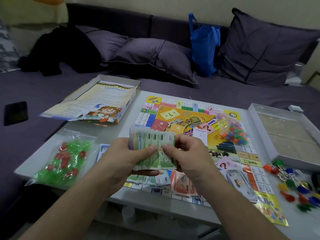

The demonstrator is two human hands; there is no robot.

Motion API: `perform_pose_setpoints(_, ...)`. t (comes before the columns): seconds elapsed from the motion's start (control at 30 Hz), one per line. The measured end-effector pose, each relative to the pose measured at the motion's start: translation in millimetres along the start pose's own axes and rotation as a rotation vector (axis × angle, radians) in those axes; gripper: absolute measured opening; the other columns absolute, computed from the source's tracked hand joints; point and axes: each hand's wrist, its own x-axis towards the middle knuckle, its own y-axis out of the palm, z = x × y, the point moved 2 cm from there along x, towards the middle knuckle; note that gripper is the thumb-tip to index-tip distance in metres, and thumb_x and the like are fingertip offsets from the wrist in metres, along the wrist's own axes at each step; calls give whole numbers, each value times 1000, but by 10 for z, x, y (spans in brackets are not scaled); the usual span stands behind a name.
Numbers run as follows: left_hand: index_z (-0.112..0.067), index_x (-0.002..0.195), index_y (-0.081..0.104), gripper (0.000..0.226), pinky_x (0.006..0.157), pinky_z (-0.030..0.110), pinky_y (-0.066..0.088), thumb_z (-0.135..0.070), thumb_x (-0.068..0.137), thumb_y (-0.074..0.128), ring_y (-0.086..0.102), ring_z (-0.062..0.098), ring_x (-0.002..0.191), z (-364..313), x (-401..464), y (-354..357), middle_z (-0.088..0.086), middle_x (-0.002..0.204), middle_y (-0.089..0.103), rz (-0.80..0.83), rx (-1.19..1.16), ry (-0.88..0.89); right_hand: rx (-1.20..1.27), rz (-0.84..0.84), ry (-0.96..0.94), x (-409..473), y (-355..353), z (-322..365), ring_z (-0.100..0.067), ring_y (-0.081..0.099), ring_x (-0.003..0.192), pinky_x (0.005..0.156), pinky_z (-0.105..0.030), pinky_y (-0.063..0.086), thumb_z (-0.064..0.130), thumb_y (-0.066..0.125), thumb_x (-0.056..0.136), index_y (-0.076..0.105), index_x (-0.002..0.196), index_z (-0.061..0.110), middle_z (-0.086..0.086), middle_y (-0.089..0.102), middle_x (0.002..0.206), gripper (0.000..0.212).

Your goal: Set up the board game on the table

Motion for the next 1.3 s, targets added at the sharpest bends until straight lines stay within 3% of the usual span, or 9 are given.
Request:
perform_pose_setpoints(0.13,4,121,67,25,74,52,66,-2,98,62,77,38,100,-19,7,-34,22,110,77,17,-39,1,-1,-32,18,22,-21,-2,-9,72,64,49,-17,50,9,71,98,75,101,9,-9,78,88,5)
perform_pose_setpoints(0.43,-1,117,71,22,67,49,66,-4,95,67,78,35,96,-13,0,-78,18,106,79,-15,33,31,32,-16,8,29,58,-3,-6,69,60,49,-14,49,2,68,98,77,104,8,-4,76,80,12)
perform_pose_setpoints(0.7,0,106,73,12,62,46,66,-2,94,71,79,32,82,-62,76,-341,18,94,80,-259,138,73,27,-8,79,82,122,3,2,57,42,40,-13,42,2,67,99,71,106,6,6,69,61,9)
perform_pose_setpoints(0.8,-3,109,71,14,59,41,64,-2,95,71,80,30,78,-113,84,-458,18,98,78,-328,176,86,-92,-16,80,110,225,-45,0,64,49,42,-16,45,6,71,98,65,108,14,4,76,75,15)
perform_pose_setpoints(0.87,-3,111,70,15,60,40,64,-3,97,69,80,30,78,-146,88,-516,17,96,79,-349,165,89,-210,-29,101,155,319,-151,-5,74,65,50,-24,56,11,73,97,56,110,25,0,78,98,25)
perform_pose_setpoints(0.97,-4,109,71,12,63,43,64,-4,97,69,80,33,82,-166,96,-568,19,97,79,-365,147,91,-426,5,72,204,501,-300,-13,76,81,61,-35,64,18,72,98,48,112,35,4,73,111,32)
perform_pose_setpoints(1.07,-3,108,72,12,64,44,65,-4,97,70,80,33,82,-169,95,-564,18,97,79,-361,153,100,-572,57,10,213,679,-367,-9,71,81,58,-29,60,18,69,100,46,117,35,5,71,107,34)
perform_pose_setpoints(1.17,-6,107,73,11,63,43,65,-5,96,71,80,31,80,-174,92,-547,16,96,79,-351,161,108,-763,65,-89,206,771,-428,-12,68,85,67,-36,59,20,69,99,43,125,31,6,68,102,39)
perform_pose_setpoints(1.3,-8,105,74,9,72,51,65,-6,96,72,80,33,82,-180,96,-532,14,95,80,-312,161,110,-1157,28,-197,128,822,-422,-23,62,108,72,-33,47,39,67,97,35,141,26,3,47,134,56)
